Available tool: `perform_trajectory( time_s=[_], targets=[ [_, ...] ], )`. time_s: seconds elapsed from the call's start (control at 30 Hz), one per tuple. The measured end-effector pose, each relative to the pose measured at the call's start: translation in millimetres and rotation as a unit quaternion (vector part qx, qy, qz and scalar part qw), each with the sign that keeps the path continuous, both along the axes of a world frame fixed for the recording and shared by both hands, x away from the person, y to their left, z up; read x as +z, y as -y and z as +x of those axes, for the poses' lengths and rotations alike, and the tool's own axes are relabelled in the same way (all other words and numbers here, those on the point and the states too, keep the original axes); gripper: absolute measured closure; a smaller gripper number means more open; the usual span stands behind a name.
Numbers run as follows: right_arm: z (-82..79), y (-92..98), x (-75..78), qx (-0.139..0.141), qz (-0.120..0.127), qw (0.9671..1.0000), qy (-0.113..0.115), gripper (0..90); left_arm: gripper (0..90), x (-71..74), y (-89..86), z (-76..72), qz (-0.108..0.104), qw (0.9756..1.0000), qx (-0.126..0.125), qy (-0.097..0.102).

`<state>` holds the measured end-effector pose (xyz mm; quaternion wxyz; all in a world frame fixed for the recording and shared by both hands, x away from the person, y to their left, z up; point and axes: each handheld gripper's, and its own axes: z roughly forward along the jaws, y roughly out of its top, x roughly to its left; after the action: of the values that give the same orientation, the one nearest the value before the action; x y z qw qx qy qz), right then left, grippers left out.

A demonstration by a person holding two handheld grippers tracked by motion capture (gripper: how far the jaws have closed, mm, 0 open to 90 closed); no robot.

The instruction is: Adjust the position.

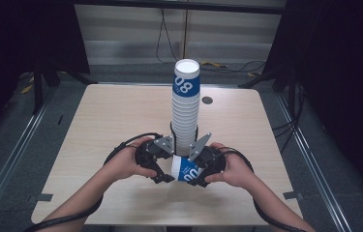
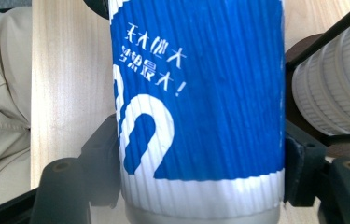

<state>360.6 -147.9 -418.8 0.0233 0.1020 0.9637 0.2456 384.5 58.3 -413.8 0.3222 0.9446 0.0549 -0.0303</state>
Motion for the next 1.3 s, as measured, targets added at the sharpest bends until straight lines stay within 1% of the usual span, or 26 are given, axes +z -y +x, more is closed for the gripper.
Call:
perform_trajectory(
  time_s=[0.03, 0.07, 0.13, 0.2, 0.23, 0.3, 0.37, 0.4, 0.5, 0.53, 0.63, 0.67, 0.7, 0.77, 0.83, 0.93, 0.97, 1.1, 1.13, 1.2, 1.23, 1.3],
  targets=[
    [0.0, 0.9, -0.3, -0.004, 0.002, 1.0000, -0.005, 29.3, 16.4, 0.2, -0.6, 0.3, 0.000, 1.0000, 0.000, 0.001],
    [0.1, 1.4, -0.3, -0.005, 0.002, 1.0000, -0.004, 29.3, 16.5, -0.4, -1.1, 0.7, -0.005, 1.0000, 0.001, 0.003],
    [0.4, 3.3, -1.0, -0.009, 0.015, 0.9998, -0.009, 29.3, 16.3, -1.3, -2.6, 0.4, -0.016, 0.9999, 0.003, -0.002],
    [0.5, 4.5, -1.7, -0.010, 0.021, 0.9997, -0.008, 29.3, 16.1, -2.6, -3.6, 0.4, -0.023, 0.9997, 0.003, -0.002],
    [-0.1, 4.8, -2.0, -0.013, 0.021, 0.9996, -0.010, 29.3, 16.1, -3.1, -4.1, 0.5, -0.021, 0.9998, 0.004, -0.002],
    [0.2, 5.7, -2.8, -0.013, 0.027, 0.9995, -0.010, 29.2, 15.9, -4.4, -4.8, 0.5, -0.030, 0.9995, 0.007, -0.002],
    [0.0, 6.9, -2.7, -0.019, 0.030, 0.9993, -0.011, 29.3, 16.1, -4.3, -5.5, 0.3, -0.033, 0.9995, 0.004, -0.001],
    [0.3, 7.2, -2.9, -0.016, 0.033, 0.9992, -0.011, 29.2, 16.1, -4.3, -6.1, 0.0, -0.034, 0.9994, 0.002, 0.002],
    [0.3, 7.7, -2.1, -0.019, 0.049, 0.9985, -0.016, 29.2, 15.9, -5.9, -6.3, -0.5, -0.039, 0.9992, 0.005, 0.004],
    [-0.2, 7.2, -1.5, -0.022, 0.046, 0.9986, -0.012, 29.3, 16.0, -6.7, -6.3, -0.7, -0.042, 0.9991, 0.005, 0.005],
    [-0.3, 6.0, -1.1, -0.015, 0.051, 0.9985, -0.010, 29.2, 15.5, -8.7, -6.9, -0.8, -0.049, 0.9988, 0.003, 0.002],
    [-0.4, 6.0, -1.1, -0.014, 0.053, 0.9984, -0.010, 29.3, 15.7, -9.6, -7.4, -1.5, -0.054, 0.9985, 0.009, 0.004],
    [-0.4, 6.1, -1.1, -0.014, 0.054, 0.9984, -0.010, 29.3, 15.5, -9.9, -8.3, -1.0, -0.055, 0.9985, 0.004, 0.004],
    [-1.2, 6.0, -0.9, -0.015, 0.056, 0.9982, -0.012, 29.3, 15.4, -10.6, -8.6, -1.1, -0.061, 0.9981, 0.004, 0.004],
    [-1.0, 5.6, -1.0, -0.012, 0.057, 0.9982, -0.010, 29.2, 15.2, -10.5, -8.7, -0.8, -0.061, 0.9982, 0.000, 0.004],
    [-1.0, 5.3, -0.8, -0.012, 0.058, 0.9982, -0.009, 29.2, 14.6, -9.7, -9.1, 0.1, -0.060, 0.9981, -0.002, 0.010],
    [-1.3, 5.3, -0.7, -0.015, 0.058, 0.9981, -0.011, 29.3, 14.5, -9.7, -9.1, -0.1, -0.063, 0.9980, -0.002, 0.006],
    [-1.3, 4.9, -0.6, -0.012, 0.060, 0.9981, -0.010, 29.3, 13.4, -9.7, -9.1, 0.3, -0.062, 0.9980, -0.004, 0.007],
    [-1.2, 4.8, -0.6, -0.011, 0.059, 0.9982, -0.006, 29.3, 13.2, -9.9, -9.2, 0.2, -0.064, 0.9979, -0.002, 0.006],
    [-1.4, 4.4, -0.9, -0.008, 0.062, 0.9980, -0.008, 29.2, 11.6, -11.0, -8.9, 0.4, -0.066, 0.9978, -0.003, 0.006],
    [-2.3, 4.1, -0.7, -0.012, 0.060, 0.9981, -0.009, 29.3, 11.2, -11.3, -9.0, 0.5, -0.065, 0.9978, -0.005, 0.008],
    [-2.4, 3.3, -0.8, -0.007, 0.058, 0.9983, -0.008, 29.3, 11.2, -11.8, -8.8, 0.2, -0.065, 0.9978, -0.007, 0.008]
  ],
)
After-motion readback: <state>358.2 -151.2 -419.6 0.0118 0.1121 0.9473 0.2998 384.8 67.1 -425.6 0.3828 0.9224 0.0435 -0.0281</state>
